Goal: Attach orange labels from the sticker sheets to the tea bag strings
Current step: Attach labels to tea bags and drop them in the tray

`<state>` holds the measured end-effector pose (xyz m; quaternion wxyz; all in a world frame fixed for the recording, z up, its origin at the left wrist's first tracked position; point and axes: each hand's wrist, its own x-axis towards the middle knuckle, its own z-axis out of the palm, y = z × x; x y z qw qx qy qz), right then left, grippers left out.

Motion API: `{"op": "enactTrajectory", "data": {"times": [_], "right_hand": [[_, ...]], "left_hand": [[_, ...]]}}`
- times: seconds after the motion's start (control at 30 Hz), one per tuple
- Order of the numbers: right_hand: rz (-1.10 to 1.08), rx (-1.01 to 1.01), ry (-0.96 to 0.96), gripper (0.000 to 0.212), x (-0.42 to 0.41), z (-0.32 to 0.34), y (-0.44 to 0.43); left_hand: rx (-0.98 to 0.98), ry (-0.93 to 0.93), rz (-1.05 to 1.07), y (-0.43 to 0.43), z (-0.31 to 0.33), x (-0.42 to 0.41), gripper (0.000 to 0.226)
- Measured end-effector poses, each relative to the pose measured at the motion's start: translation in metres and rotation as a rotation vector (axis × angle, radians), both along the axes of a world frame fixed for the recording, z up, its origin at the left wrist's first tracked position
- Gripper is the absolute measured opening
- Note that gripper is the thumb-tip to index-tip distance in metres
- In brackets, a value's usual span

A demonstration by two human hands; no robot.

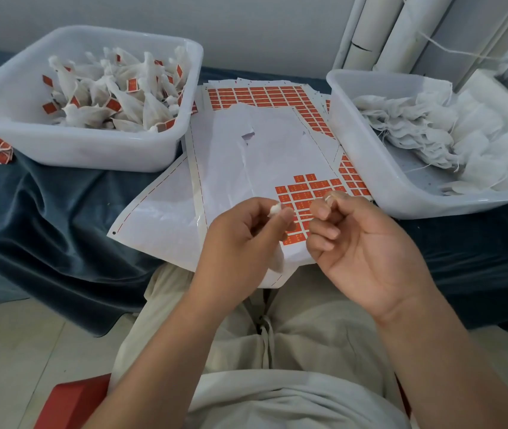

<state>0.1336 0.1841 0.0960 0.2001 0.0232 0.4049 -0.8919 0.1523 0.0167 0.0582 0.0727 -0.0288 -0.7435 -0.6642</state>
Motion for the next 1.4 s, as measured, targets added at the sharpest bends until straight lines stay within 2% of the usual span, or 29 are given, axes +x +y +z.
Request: {"op": "enactTrajectory", "data": {"times": [0.1, 0.23, 0.3, 0.37, 0.43, 0.47, 0.6, 0.7, 0.77, 0.83, 0.93, 1.0, 1.13, 1.2, 1.4], "right_hand": [[-0.029, 0.042, -0.012, 0.013, -0.003, 0.0, 0.005], [-0.127, 0.153, 0.16, 0.018, -0.002, -0.002, 0.004], [-0.141, 0.134, 0.246, 0.025, -0.002, 0.0, 0.006], [-0.077, 0.083, 0.257, 0.026, -0.003, 0.001, 0.01], [-0.007, 0.104, 0.195, 0.023, -0.006, -0.003, 0.012], [0.029, 0.142, 0.146, 0.022, -0.008, -0.008, 0.012], [0.322, 0.372, -0.016, 0.03, -0.014, -0.039, 0.01], [0.602, 0.605, -0.048, 0.036, -0.014, -0.064, 0.006], [0.664, 0.709, -0.096, 0.041, -0.013, -0.077, 0.003], [0.643, 0.76, -0.112, 0.05, -0.014, -0.086, 0.001], [0.569, 0.722, -0.116, 0.035, -0.015, -0.091, -0.002], [0.533, 0.682, -0.108, 0.028, -0.014, -0.093, -0.005], [0.484, 0.588, -0.103, 0.051, -0.013, -0.091, -0.005], [0.438, 0.547, -0.07, 0.059, -0.014, -0.087, -0.005], [0.07, 0.397, 0.019, 0.051, -0.009, -0.083, -0.015]], "left_hand": [[-0.198, 0.076, 0.035, 0.002, -0.002, 0.0, 0.018], [-0.142, 0.024, -0.123, -0.006, 0.001, -0.001, 0.019], [-0.138, 0.042, -0.124, -0.015, -0.001, -0.008, 0.019], [-0.337, 0.035, -0.029, -0.029, -0.007, -0.017, 0.041], [-0.713, 0.047, 0.047, -0.044, -0.016, -0.025, 0.057], [-0.841, 0.064, 0.027, -0.051, -0.02, -0.027, 0.06], [-1.058, 0.108, -0.173, -0.06, -0.035, -0.029, 0.075], [-1.077, 0.158, -0.17, -0.061, -0.039, -0.031, 0.069], [-1.057, 0.174, -0.135, -0.063, -0.042, -0.034, 0.06], [-1.045, 0.182, -0.12, -0.066, -0.045, -0.035, 0.061], [-1.059, 0.193, -0.152, -0.065, -0.05, -0.034, 0.075], [-1.057, 0.204, -0.124, -0.06, -0.05, -0.034, 0.067], [-0.981, 0.268, -0.084, -0.062, -0.047, -0.035, 0.043], [-0.941, 0.311, -0.079, -0.065, -0.045, -0.036, 0.038], [-0.954, 0.417, -0.104, -0.065, -0.039, -0.037, 0.033]]}}
